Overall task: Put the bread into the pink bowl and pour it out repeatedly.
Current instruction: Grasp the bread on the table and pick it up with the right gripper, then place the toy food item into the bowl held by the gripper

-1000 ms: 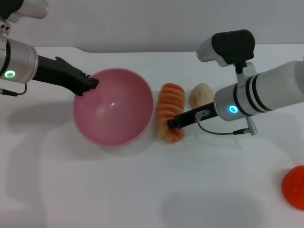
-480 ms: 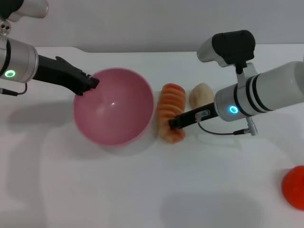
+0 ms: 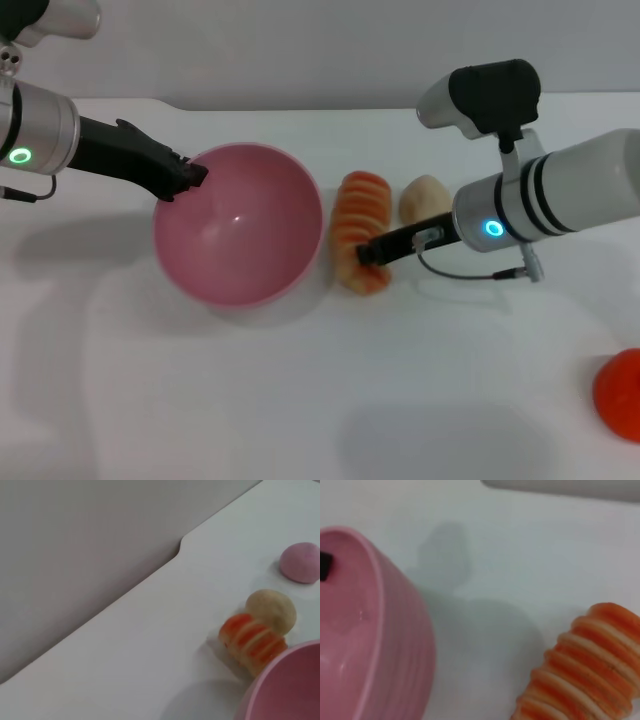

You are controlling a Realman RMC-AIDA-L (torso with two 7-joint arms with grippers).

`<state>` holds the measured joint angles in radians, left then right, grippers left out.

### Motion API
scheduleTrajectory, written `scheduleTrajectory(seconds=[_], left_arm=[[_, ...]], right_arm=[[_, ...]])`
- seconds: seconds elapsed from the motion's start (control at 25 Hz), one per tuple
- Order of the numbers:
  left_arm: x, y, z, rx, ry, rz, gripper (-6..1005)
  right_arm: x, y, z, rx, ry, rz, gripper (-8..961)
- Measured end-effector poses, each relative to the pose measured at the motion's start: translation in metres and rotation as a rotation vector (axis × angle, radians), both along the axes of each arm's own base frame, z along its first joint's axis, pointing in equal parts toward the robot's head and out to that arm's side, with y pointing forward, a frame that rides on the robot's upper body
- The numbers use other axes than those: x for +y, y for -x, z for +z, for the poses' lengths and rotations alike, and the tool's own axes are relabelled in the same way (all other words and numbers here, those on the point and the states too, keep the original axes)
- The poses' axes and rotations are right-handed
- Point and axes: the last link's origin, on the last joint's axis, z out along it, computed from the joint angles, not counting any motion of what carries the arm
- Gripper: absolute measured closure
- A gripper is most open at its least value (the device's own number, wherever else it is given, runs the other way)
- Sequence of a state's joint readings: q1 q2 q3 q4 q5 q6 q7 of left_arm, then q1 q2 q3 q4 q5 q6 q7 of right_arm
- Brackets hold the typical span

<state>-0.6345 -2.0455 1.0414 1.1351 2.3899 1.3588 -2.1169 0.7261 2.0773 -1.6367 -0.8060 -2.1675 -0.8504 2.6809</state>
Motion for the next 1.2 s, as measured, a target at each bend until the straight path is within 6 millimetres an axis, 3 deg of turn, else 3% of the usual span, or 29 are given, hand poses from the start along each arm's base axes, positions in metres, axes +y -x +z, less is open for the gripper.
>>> scheduleTrajectory(seconds=[0.36, 0.6, 0.8, 0.84, 1.04, 1.2], left_arm=[[0.002, 0.003, 0.004, 0.002, -0.011, 0.010, 935], [0.004, 0.002, 0.003, 0.002, -0.017, 0.011, 935], [0.003, -0.001, 0.000, -0.006, -0.012, 0.012, 935], [0.003, -0.001, -0.001, -0.008, -0.011, 0.014, 935], [0.003, -0.001, -0.003, -0.016, -0.009, 0.030, 934], [0.003, -0.001, -0.003, -0.021, -0.012, 0.044, 934]], right_arm=[[0.002, -0.005, 0.037, 0.011, -0.196, 0.080, 830], [-0.001, 0.007, 0.072, 0.009, -0.350, 0.182, 834], [-0.004, 0.033, 0.098, 0.025, -0.444, 0.304, 839], [-0.006, 0.046, 0.106, 0.027, -0.464, 0.359, 840], [-0.016, 0.074, 0.109, 0.029, -0.456, 0.473, 843], [-0.030, 0.099, 0.095, 0.033, -0.380, 0.565, 846]])
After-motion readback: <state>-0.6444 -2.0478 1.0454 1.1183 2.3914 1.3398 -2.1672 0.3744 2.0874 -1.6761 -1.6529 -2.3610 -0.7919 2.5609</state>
